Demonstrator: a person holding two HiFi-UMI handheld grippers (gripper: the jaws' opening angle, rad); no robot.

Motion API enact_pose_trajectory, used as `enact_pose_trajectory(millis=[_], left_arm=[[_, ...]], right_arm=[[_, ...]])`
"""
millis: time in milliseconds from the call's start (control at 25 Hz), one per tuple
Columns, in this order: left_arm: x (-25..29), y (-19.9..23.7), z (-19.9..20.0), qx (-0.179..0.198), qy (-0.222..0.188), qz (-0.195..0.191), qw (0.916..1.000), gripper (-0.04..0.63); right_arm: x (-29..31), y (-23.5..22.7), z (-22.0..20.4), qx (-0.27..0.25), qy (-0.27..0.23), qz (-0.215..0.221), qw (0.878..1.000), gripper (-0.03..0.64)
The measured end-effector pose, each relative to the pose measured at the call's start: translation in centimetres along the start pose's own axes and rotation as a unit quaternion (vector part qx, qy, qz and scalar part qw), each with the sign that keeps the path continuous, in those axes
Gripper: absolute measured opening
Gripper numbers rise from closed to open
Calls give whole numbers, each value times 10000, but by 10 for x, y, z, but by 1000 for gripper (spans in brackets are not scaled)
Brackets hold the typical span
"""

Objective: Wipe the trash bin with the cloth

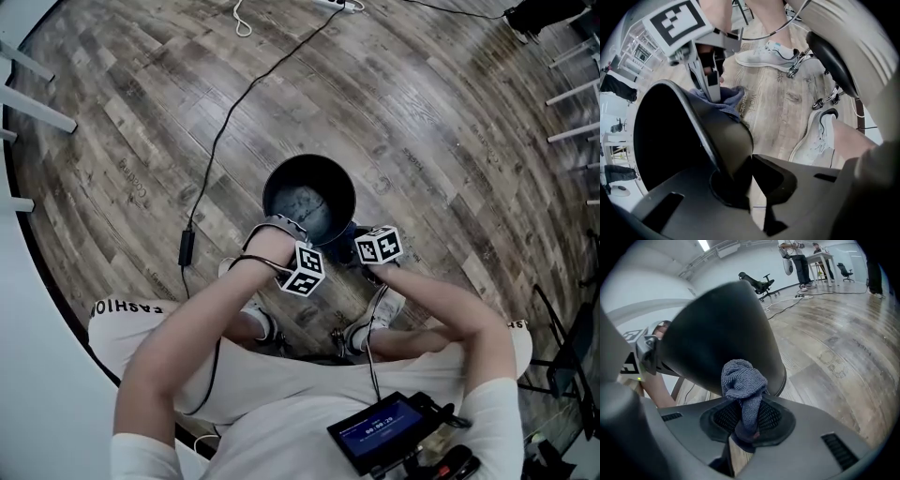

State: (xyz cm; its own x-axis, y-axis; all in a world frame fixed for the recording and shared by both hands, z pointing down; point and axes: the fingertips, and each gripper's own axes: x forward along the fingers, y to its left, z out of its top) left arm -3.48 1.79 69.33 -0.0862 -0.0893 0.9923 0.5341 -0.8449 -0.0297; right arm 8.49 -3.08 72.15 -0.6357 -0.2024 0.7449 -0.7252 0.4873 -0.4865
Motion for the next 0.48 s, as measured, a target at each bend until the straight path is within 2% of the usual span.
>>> enact_pose_trajectory(millis=[320, 480], left_arm=[[-2, 5, 6, -60, -57, -30, 10000, 28], [-2, 10, 8, -144, -59, -24, 9999, 28]], right_arm=[[55, -60, -23, 216, 12, -501, 9985, 75], [67, -84, -26, 640, -1, -658, 9958, 75]])
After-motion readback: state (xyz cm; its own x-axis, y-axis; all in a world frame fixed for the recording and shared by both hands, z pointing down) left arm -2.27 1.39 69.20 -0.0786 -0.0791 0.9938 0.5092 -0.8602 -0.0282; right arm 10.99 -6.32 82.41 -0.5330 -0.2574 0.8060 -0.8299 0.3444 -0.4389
